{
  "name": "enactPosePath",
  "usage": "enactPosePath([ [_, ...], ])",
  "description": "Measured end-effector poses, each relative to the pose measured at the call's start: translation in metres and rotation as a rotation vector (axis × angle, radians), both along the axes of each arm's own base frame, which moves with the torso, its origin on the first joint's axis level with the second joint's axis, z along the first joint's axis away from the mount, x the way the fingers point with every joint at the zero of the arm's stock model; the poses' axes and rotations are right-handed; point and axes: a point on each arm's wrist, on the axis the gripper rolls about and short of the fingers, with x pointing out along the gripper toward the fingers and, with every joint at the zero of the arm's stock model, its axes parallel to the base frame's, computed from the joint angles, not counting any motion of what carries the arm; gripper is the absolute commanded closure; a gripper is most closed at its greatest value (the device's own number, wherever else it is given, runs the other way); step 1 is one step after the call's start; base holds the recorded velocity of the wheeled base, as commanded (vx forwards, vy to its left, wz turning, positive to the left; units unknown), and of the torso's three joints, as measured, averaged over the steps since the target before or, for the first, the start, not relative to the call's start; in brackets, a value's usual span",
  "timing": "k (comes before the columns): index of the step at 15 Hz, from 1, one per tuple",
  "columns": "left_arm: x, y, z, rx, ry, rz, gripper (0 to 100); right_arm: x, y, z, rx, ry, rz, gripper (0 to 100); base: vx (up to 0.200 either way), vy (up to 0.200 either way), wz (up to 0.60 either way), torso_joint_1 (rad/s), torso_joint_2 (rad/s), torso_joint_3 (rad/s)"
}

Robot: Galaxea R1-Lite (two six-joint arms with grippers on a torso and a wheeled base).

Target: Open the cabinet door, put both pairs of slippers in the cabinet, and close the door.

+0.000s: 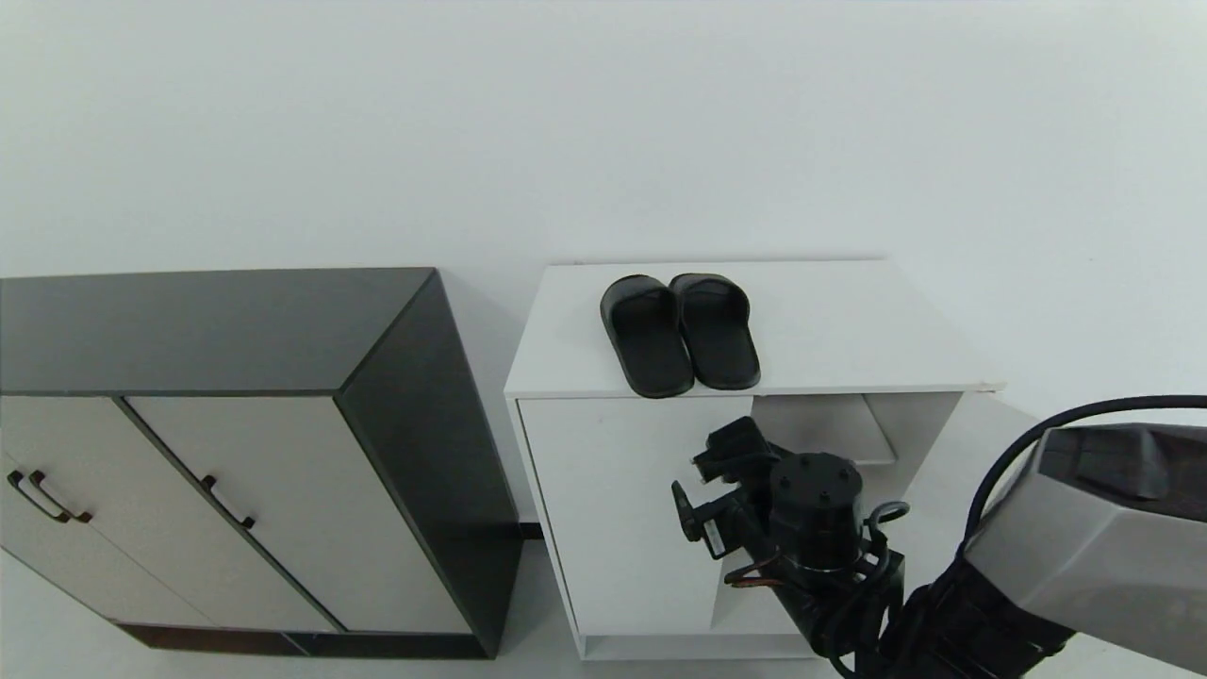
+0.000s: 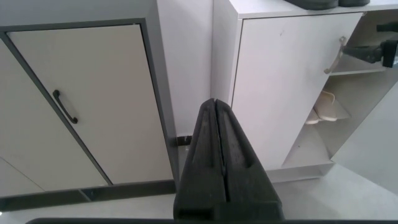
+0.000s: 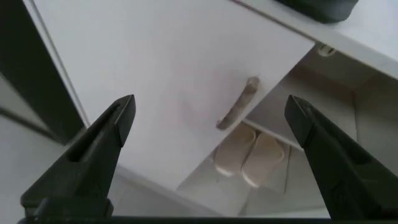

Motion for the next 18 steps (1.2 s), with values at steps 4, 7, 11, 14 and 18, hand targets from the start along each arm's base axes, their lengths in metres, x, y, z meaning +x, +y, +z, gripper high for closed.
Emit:
enactPosePath([
  [4, 0.000, 0.000, 0.000, 0.000, 0.000, 0.000, 100, -0.013, 0.004, 0.043, 0.104, 0.123, -0.064, 0, 0.000, 0.000, 0.00, 0.000, 0.00, 0.000],
  [7, 0.000, 0.000, 0.000, 0.000, 0.000, 0.000, 100, -0.026, 0.008, 0.076, 0.217, 0.125, -0.104, 0, 0.000, 0.000, 0.00, 0.000, 0.00, 0.000],
  [11, 0.000, 0.000, 0.000, -0.002, 0.000, 0.000, 100, -0.027, 0.010, 0.088, 0.267, 0.090, -0.100, 0, 0.000, 0.000, 0.00, 0.000, 0.00, 0.000],
  [14, 0.000, 0.000, 0.000, -0.002, 0.000, 0.000, 100, -0.025, 0.012, 0.085, 0.298, 0.054, -0.095, 0, 0.067, 0.000, 0.00, 0.001, 0.00, -0.001],
  [18, 0.000, 0.000, 0.000, -0.004, 0.000, 0.000, 100, -0.021, 0.014, 0.073, 0.278, 0.055, -0.097, 0, 0.200, 0.000, 0.00, 0.004, 0.00, 0.000],
])
